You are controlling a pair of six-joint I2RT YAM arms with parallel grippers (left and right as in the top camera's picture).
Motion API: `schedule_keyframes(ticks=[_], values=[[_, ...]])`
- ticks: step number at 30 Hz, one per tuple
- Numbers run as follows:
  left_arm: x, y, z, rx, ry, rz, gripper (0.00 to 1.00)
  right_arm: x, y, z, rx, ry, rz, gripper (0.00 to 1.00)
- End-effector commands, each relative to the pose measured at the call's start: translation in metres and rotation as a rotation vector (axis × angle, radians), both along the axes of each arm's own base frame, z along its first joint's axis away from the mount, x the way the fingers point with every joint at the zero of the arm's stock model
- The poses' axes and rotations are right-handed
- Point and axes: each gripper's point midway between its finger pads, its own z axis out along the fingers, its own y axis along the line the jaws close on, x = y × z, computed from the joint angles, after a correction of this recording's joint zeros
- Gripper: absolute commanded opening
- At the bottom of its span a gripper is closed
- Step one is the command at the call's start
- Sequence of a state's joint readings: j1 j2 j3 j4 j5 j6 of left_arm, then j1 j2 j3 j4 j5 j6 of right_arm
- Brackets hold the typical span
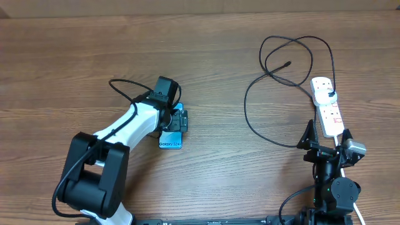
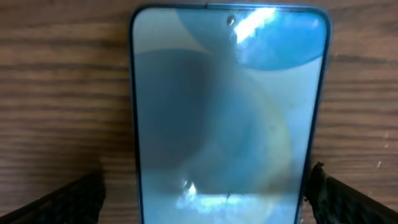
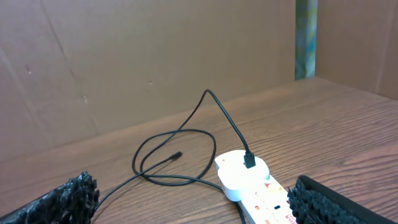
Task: Plug charger to phone and switch on socket
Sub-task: 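Move the left gripper over the smartphone and lower onto it, then close the left gripper on the smartphone's long edges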
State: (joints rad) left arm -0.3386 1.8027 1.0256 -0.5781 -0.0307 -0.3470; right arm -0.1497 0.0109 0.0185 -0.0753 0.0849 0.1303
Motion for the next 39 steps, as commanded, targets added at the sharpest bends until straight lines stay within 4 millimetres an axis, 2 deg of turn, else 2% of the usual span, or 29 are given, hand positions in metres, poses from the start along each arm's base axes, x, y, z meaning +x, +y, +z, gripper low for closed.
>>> schedule_keyframes(ticks=[1,7,19,22,23,25,26,27,36,39], values=[[0.002,-0.002,-0.011,-0.001,0.023,0.016,1.0,0.0,0.0,-0.003,-0.005,0.001,0.001,1.0],[0.001,-0.003,-0.012,-0.002,0.029,0.016,0.98,0.0,0.0,-0.003,-0.005,0.001,0.001,1.0],[-0.007,-0.003,-0.013,-0.007,0.063,0.013,0.66,0.0,0.0,-0.003,-0.005,0.001,0.001,1.0],[-0.008,-0.002,-0.013,-0.006,0.068,0.013,0.69,0.0,0.0,-0.003,-0.005,0.001,0.001,1.0],[-0.009,-0.002,-0.013,-0.004,0.07,0.013,0.79,0.0,0.0,-0.003,-0.005,0.001,0.001,1.0],[-0.011,-0.001,-0.014,-0.002,0.078,0.013,0.89,0.0,0.0,-0.003,-0.005,0.001,0.001,1.0],[-0.012,-0.001,-0.014,0.0,0.083,0.013,0.97,0.0,0.0,-0.003,-0.005,0.001,0.001,1.0],[-0.013,-0.001,-0.014,0.002,0.088,0.013,1.0,0.0,0.0,-0.003,-0.005,0.001,0.001,1.0],[-0.014,-0.002,-0.014,-0.007,0.093,0.013,1.0,0.0,0.0,-0.003,-0.005,0.001,0.001,1.0],[-0.018,-0.01,-0.014,-0.055,0.114,0.006,1.0,0.0,0.0,-0.003,-0.005,0.001,0.001,1.0]])
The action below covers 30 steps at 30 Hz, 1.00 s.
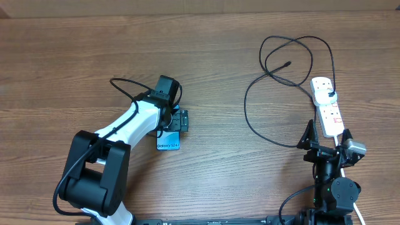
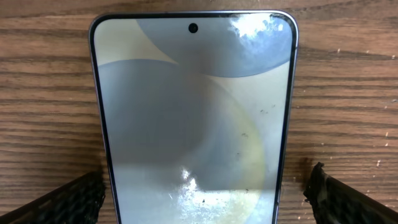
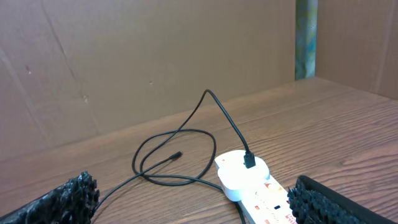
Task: Plug charger to phone and switch on socket
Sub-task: 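Close the left gripper on the smartphone's long edges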
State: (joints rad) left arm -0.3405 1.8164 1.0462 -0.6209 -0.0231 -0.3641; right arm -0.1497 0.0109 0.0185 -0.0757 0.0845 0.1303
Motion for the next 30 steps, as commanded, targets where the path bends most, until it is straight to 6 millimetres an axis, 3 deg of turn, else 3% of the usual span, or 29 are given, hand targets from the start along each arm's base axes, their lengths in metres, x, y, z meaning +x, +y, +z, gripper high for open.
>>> schedule_keyframes(ticks=[1,17,30], values=[[-0.015,-0.01,-0.013,-0.06,0.083,-0.007,1.0,0.0,0.0,-0.003,-0.005,0.0,0.0,1.0],[-0.018,0.006,-0.015,0.027,0.091,0.005,1.0,0.0,0.0,-0.003,-0.005,0.0,0.0,1.0],[-0.029,0.005,-0.036,0.03,0.167,0.004,0.99,0.0,0.0,-0.003,-0.005,0.0,0.001,1.0]])
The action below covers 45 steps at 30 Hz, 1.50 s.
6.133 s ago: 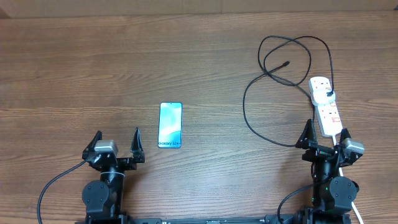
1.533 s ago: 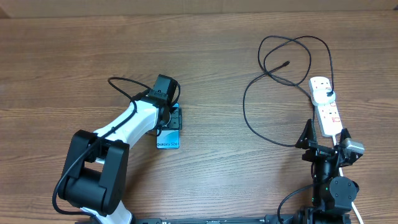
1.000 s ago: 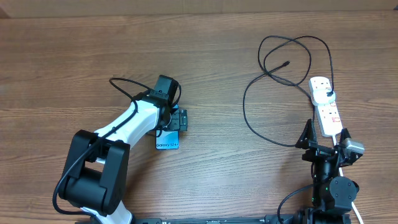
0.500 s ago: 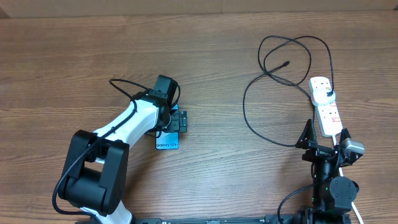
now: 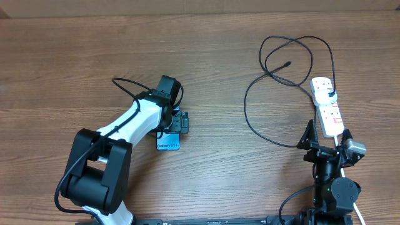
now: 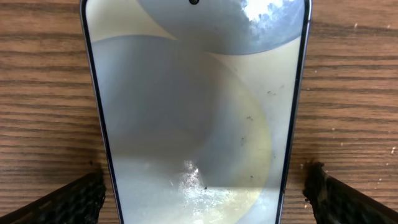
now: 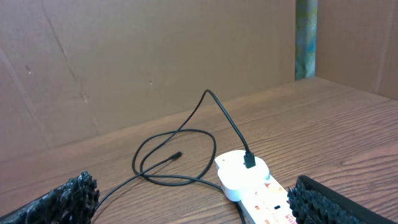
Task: Plug charger to phone and switch on socket
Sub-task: 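Close the left gripper on the smartphone's long edges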
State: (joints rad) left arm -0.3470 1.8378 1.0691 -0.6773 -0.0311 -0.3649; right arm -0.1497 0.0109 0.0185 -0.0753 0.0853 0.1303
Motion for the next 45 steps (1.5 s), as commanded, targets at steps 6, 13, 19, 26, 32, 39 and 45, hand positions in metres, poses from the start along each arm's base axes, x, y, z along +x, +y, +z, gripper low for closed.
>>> schedule_keyframes(ticks=[6,13,19,26,32,39,45], values=[[-0.029,0.006,-0.034,0.015,0.149,0.013,0.92,0.0,0.0,-0.003,-0.005,0.001,0.001,1.0],[-0.033,0.003,-0.034,-0.004,0.166,0.022,0.78,0.0,0.0,-0.003,-0.005,0.001,0.001,1.0],[-0.039,0.005,-0.033,0.005,0.189,0.029,0.82,0.0,0.0,-0.003,-0.005,0.001,0.001,1.0],[-0.044,0.007,-0.033,0.012,0.21,0.041,0.88,0.0,0.0,-0.003,-0.005,0.001,0.001,1.0],[-0.044,0.007,-0.033,0.013,0.212,0.041,0.77,0.0,0.0,-0.003,-0.005,0.001,0.001,1.0],[-0.043,0.007,-0.033,0.011,0.207,0.041,0.61,0.0,0.0,-0.003,-0.005,0.001,0.001,1.0],[-0.041,0.004,-0.032,-0.003,0.202,0.039,0.55,0.0,0.0,-0.003,-0.005,0.001,0.001,1.0]])
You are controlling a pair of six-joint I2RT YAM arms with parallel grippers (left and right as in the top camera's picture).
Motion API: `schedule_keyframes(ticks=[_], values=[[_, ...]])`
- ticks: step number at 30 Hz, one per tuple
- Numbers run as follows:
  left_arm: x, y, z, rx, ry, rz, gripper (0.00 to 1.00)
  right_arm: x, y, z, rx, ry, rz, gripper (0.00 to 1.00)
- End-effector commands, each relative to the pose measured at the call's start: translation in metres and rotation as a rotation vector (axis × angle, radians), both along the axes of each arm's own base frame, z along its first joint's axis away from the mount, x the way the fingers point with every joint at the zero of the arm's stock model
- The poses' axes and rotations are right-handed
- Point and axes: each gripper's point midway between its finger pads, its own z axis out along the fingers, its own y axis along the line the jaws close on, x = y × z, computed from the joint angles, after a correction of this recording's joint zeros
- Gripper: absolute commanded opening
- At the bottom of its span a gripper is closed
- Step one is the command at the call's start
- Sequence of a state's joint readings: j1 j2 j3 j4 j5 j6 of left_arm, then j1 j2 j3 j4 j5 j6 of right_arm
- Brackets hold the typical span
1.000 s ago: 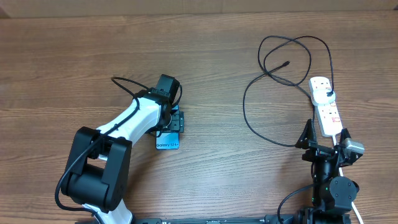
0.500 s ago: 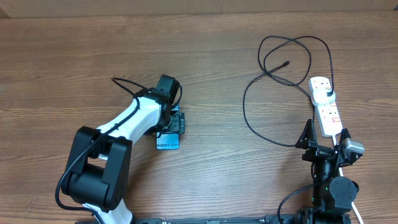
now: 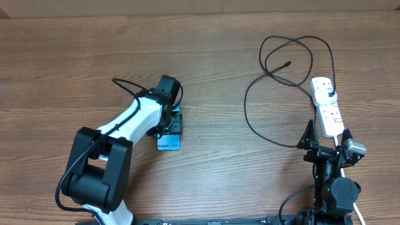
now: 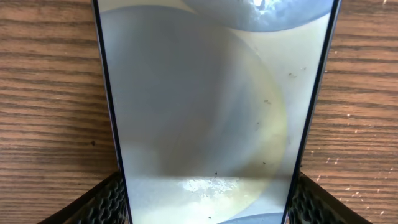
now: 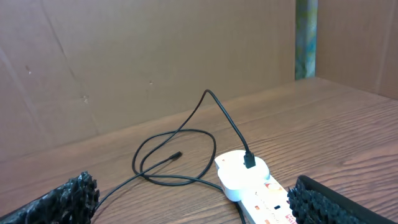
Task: Plug charger to phone and switch on socket
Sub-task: 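Close the left gripper on the smartphone's long edges, then lift the smartphone with the left gripper and tilt it upright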
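A blue phone (image 3: 169, 143) lies flat on the wooden table (image 3: 75, 56), screen up, filling the left wrist view (image 4: 205, 106). My left gripper (image 3: 170, 122) sits over its upper half, and its fingers (image 4: 112, 196) press against both long edges, shut on the phone. The black charger cable (image 3: 246, 109) loops across the right side; its free plug tip (image 3: 287, 64) (image 5: 178, 154) lies on the table. The cable's other end goes into a white adapter (image 5: 244, 169) on the white power strip (image 3: 329, 114). My right gripper (image 3: 325, 139) stands open just short of the strip's near end.
A brown cardboard wall (image 5: 124, 62) rises behind the table, with a greenish post (image 5: 305, 37) at the back right. The strip's own lead runs down past my right arm (image 3: 334, 187).
My left gripper's fingers, wide apart on either side of the phone before, now touch its two long edges. The phone fills more of the wrist view. The right arm has not moved.
My left gripper hung open over the phone, which lay slightly skewed. Then the phone lay straighter, and the wrist view showed it sharper and closer at each moment. Now the fingers are shut on its sides. The right gripper, cable and strip stayed still throughout.
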State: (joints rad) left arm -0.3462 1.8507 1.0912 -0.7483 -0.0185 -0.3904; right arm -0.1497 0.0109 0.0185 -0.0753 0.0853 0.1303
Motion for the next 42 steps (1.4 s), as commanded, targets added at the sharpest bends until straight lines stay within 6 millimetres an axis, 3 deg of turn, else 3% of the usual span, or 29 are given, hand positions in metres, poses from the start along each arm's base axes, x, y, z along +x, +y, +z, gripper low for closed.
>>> schedule_keyframes(ticks=[1,9,25,42], values=[[-0.029,-0.001,-0.03,-0.025,0.14,0.014,0.53,0.0,0.0,-0.003,-0.005,0.001,0.001,1.0],[-0.024,-0.023,-0.022,-0.141,0.146,-0.007,0.47,0.0,0.0,-0.003,-0.005,0.001,0.001,1.0],[-0.027,-0.045,-0.014,-0.268,0.174,-0.058,0.4,0.0,0.0,-0.003,-0.005,0.001,0.001,1.0],[-0.028,-0.102,0.018,-0.631,0.19,-0.172,0.4,0.0,0.0,-0.003,-0.005,0.001,0.001,1.0]])
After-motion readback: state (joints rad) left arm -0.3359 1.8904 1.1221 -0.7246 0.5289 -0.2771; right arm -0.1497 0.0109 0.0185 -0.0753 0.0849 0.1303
